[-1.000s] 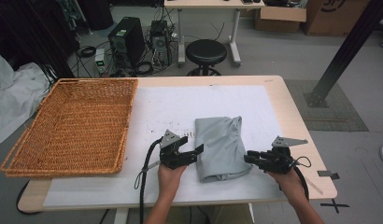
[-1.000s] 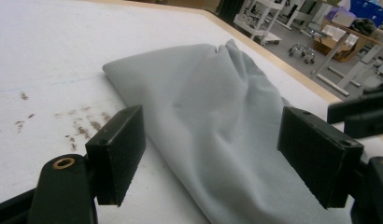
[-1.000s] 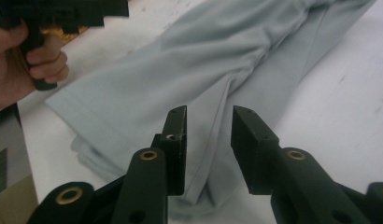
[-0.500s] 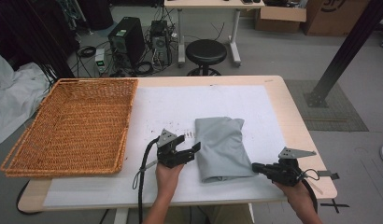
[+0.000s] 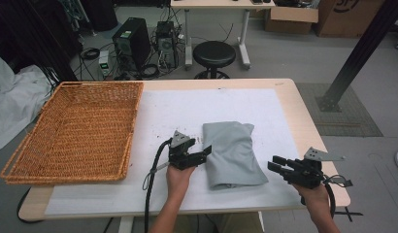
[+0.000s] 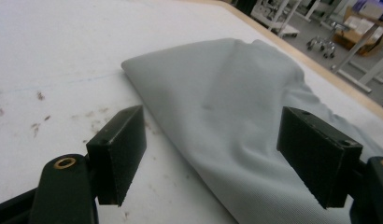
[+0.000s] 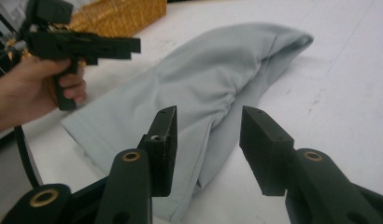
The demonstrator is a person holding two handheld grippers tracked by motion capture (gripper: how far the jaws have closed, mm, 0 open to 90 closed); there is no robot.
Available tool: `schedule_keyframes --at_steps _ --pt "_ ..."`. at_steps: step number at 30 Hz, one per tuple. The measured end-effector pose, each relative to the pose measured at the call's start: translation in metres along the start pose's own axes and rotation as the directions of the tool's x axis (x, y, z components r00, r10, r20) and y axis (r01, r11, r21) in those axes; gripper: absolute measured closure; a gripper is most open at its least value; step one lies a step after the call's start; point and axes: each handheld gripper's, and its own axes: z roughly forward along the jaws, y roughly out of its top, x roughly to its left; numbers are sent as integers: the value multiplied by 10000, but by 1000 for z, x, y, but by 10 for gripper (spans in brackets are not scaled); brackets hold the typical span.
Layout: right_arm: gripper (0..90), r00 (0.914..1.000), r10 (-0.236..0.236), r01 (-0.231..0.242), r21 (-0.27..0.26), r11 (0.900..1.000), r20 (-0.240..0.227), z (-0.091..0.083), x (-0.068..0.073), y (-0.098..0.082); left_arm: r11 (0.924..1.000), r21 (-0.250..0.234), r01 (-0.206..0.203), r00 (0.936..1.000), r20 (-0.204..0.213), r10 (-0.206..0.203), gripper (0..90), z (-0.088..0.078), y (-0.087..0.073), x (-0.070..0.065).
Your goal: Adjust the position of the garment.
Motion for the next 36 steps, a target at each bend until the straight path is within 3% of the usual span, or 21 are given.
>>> schedule_keyframes --at_steps 4,7,9,11,15,17,20,22,25,30,36 --pt "514 9998 -201 203 -454 9988 51 -5 0 5 9993 323 -176 9996 236 169 245 16 7 -2" --pt "485 9992 -381 389 -525 9979 149 -7 1 9 9944 1021 -278 9990 370 241 248 28 12 -7" --pt "464 9988 -454 464 -541 9975 204 -7 0 11 9863 1648 87 9997 224 -125 271 37 14 -7" --pt "436 9981 -530 546 -543 9970 305 -7 1 12 9834 1753 457 9983 276 -513 284 42 13 -7" --pt "375 9960 -685 717 -565 9958 565 -8 1 14 9816 1904 108 9999 -125 -86 316 46 12 -13" --pt "318 9948 -704 750 -610 9953 737 -7 2 15 9814 1921 -49 9988 -468 142 405 46 11 -14" --pt "284 9937 -708 768 -671 9948 869 -6 2 15 9774 1941 -844 9880 -1113 1074 597 45 7 -20" --pt "269 9928 -701 771 -702 9946 976 -6 2 16 9786 1912 -754 9897 -1056 969 763 43 7 -18" --pt "250 9923 -655 737 -767 9943 1047 -6 2 16 9760 1976 -913 9881 -1041 1135 864 43 7 -19" --pt "243 9922 -661 746 -778 9942 1057 -5 4 16 9829 1837 -120 9963 -820 274 876 39 11 -8" --pt "240 9921 -692 782 -846 9933 1042 -4 6 18 9859 1670 85 9969 -785 47 879 33 14 -2"
